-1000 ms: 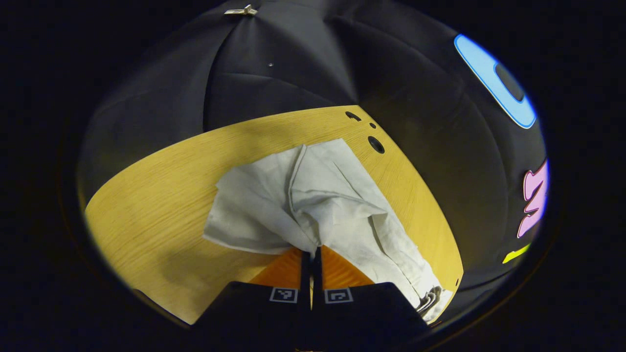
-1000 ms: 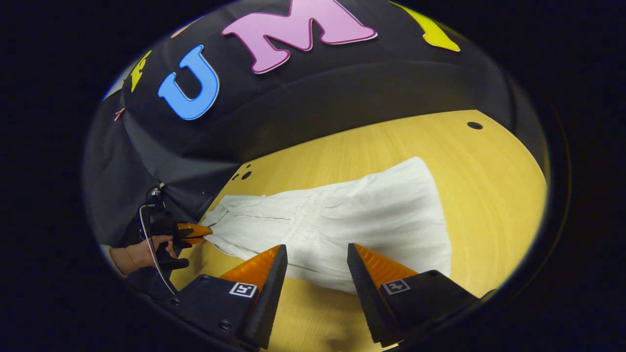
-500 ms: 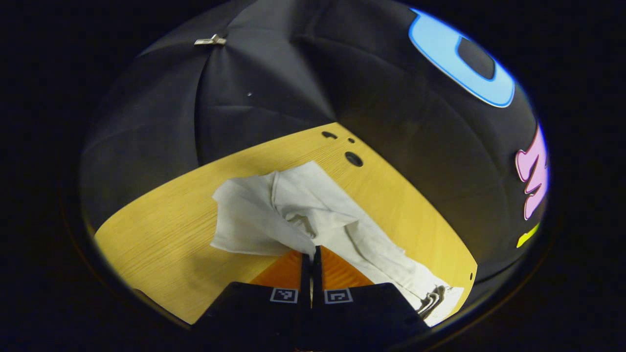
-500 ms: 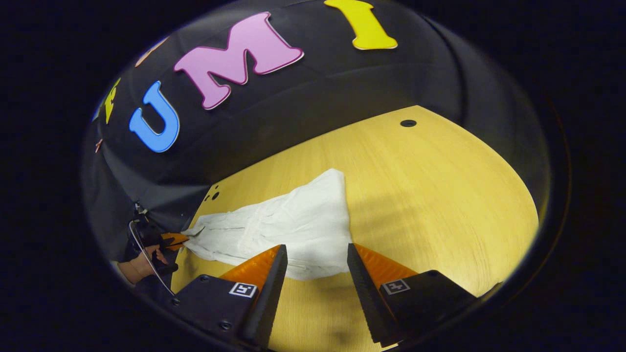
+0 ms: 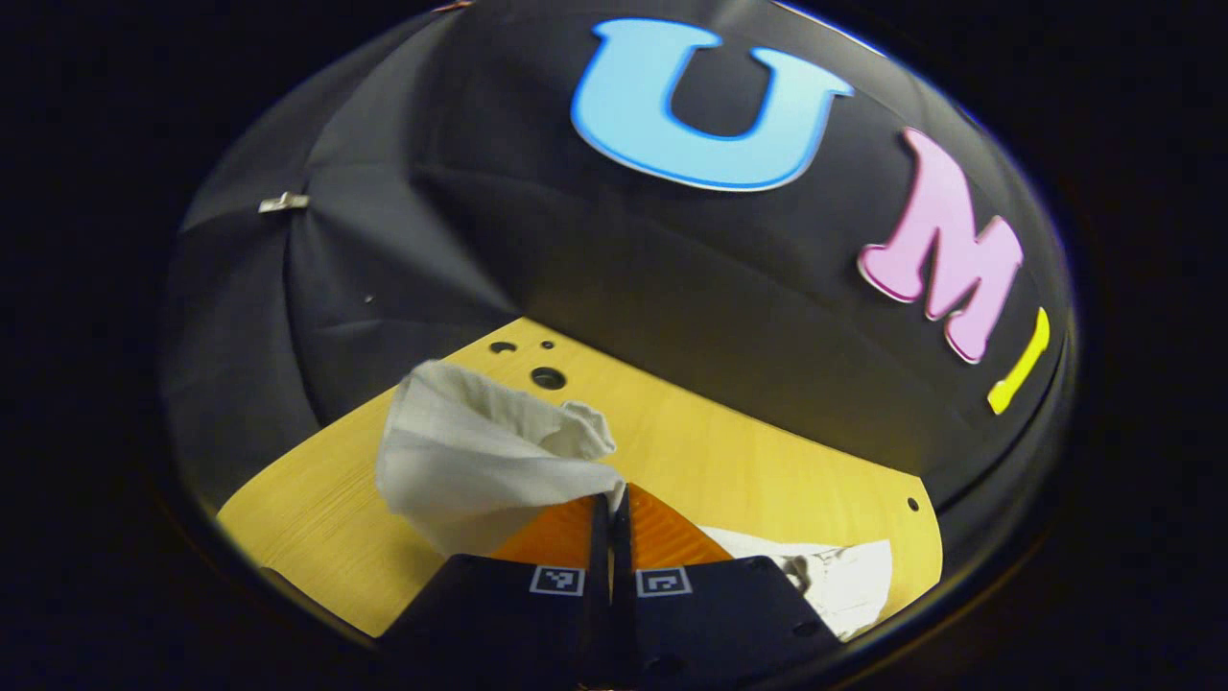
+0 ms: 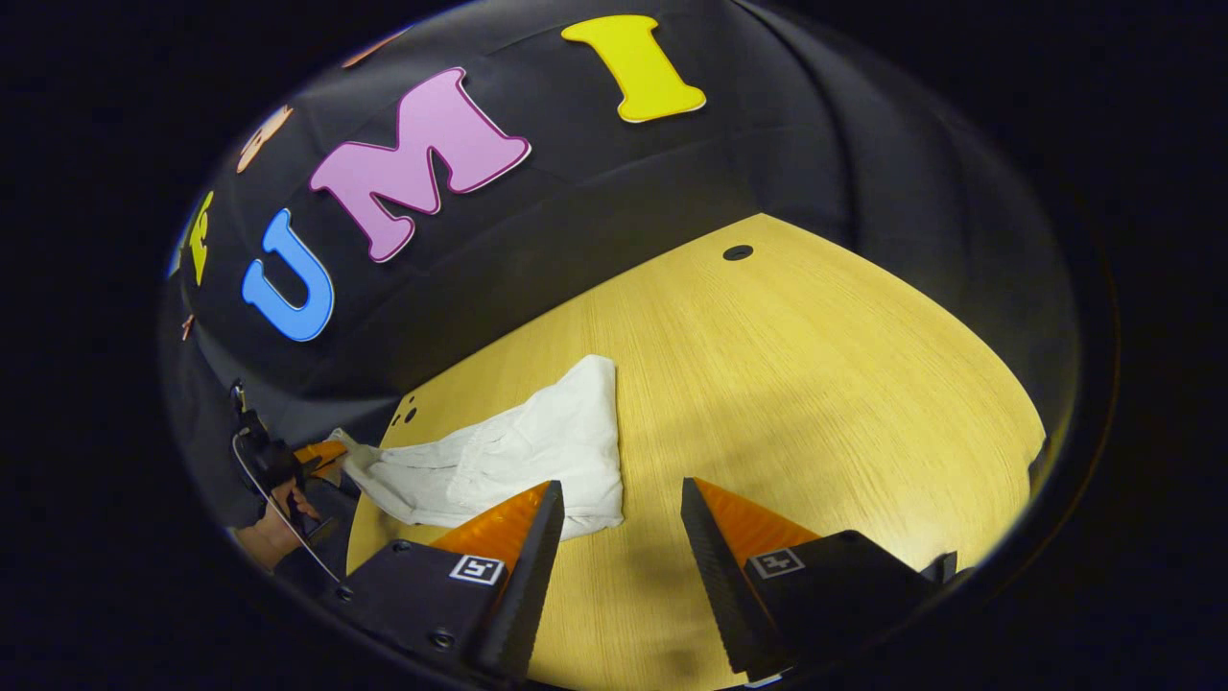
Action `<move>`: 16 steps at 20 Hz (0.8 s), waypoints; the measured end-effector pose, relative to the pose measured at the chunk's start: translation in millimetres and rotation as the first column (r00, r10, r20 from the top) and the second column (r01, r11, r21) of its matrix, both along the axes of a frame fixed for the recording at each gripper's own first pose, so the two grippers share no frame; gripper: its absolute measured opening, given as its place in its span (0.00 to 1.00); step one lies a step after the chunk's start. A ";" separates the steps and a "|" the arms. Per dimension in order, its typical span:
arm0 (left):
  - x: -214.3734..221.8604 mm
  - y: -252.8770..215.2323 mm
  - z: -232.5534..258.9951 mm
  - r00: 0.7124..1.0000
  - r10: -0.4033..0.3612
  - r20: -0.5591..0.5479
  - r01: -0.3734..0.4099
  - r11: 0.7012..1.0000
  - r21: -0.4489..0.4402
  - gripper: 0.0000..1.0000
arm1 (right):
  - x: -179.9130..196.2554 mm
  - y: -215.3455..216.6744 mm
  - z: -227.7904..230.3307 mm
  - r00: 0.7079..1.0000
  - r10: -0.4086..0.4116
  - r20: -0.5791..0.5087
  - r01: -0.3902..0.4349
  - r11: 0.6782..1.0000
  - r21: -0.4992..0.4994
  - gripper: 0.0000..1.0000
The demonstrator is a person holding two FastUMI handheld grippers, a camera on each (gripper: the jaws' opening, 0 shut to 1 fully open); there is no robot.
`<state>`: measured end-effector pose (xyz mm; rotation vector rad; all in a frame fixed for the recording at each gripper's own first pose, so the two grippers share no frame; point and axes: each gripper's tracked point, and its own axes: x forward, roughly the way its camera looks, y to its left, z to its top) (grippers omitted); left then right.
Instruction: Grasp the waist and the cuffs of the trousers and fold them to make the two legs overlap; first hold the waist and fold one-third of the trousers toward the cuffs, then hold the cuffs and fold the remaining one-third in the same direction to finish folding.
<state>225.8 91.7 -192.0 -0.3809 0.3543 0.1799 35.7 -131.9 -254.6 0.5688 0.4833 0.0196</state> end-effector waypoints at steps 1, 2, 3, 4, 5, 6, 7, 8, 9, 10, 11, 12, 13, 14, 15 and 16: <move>2.7 -15.6 5.1 1.000 -0.022 0.013 0.022 1.000 0.022 0.05 | -4.4 -7.1 -0.4 1.000 -0.008 0.000 0.008 1.000 0.002 0.77; 3.6 -33.1 9.5 0.998 -0.050 0.025 0.049 0.998 0.047 0.06 | -6.8 -12.3 -0.8 1.000 -0.013 0.000 0.013 1.000 0.002 0.77; 5.4 -48.0 13.2 0.997 -0.075 0.031 0.073 0.996 0.057 0.06 | -9.2 -16.8 -1.4 1.000 -0.017 -0.002 0.017 1.000 0.003 0.77; 6.0 -63.0 14.9 0.994 -0.104 0.038 0.102 0.993 0.059 0.05 | -11.6 -21.7 -1.0 1.000 -0.021 -0.001 0.021 1.000 0.003 0.77; 5.9 -78.6 17.0 0.990 -0.131 0.043 0.128 0.990 0.063 0.05 | -13.7 -26.4 -2.2 1.000 -0.025 -0.002 0.025 1.000 0.002 0.77; 8.2 -97.0 15.8 0.986 -0.164 0.042 0.160 0.984 0.074 0.05 | -16.7 -32.3 -2.4 0.999 -0.032 -0.001 0.032 0.999 0.004 0.77; 8.7 -111.1 12.1 0.982 -0.186 0.040 0.182 0.980 0.085 0.05 | -18.5 -37.3 -2.2 0.999 -0.037 -0.002 0.037 0.999 0.006 0.77; 9.3 -125.4 11.1 0.977 -0.212 0.036 0.208 0.973 0.095 0.05 | -20.8 -41.0 -3.2 0.999 -0.040 -0.002 0.040 0.999 0.007 0.77; 8.3 -141.6 8.1 0.970 -0.240 0.032 0.236 0.966 0.107 0.06 | -22.3 -45.5 -3.7 0.999 -0.043 -0.003 0.043 0.999 0.005 0.77; 7.7 -156.4 6.6 0.963 -0.269 0.029 0.264 0.956 0.126 0.05 | -24.1 -48.9 -5.0 0.999 -0.045 -0.005 0.045 0.999 0.003 0.77; 6.0 -172.5 3.0 0.953 -0.301 0.023 0.294 0.944 0.149 0.05 | -25.7 -53.1 -5.1 0.999 -0.047 -0.007 0.047 0.999 0.004 0.77; 4.3 -190.5 -0.9 0.941 -0.339 0.011 0.332 0.928 0.169 0.06 | -27.4 -58.8 -6.3 0.999 -0.054 -0.007 0.054 0.999 0.007 0.77; -0.9 -218.0 -10.5 0.919 -0.394 -0.012 0.388 0.900 0.199 0.05 | -30.1 -64.3 -7.6 0.998 -0.059 -0.009 0.059 0.998 0.011 0.77; -6.5 -233.7 -17.8 0.903 -0.428 -0.032 0.424 0.878 0.222 0.06 | -31.8 -67.7 -8.8 0.998 -0.063 -0.010 0.063 0.998 0.013 0.77; -10.6 -249.0 -27.4 0.885 -0.461 -0.057 0.460 0.853 0.247 0.06 | -33.4 -70.7 -9.8 0.998 -0.067 -0.011 0.067 0.998 0.014 0.77; -16.2 -261.3 -37.7 0.869 -0.487 -0.085 0.490 0.827 0.276 0.06 | -35.0 -73.8 -10.7 0.997 -0.070 -0.013 0.070 0.997 0.016 0.77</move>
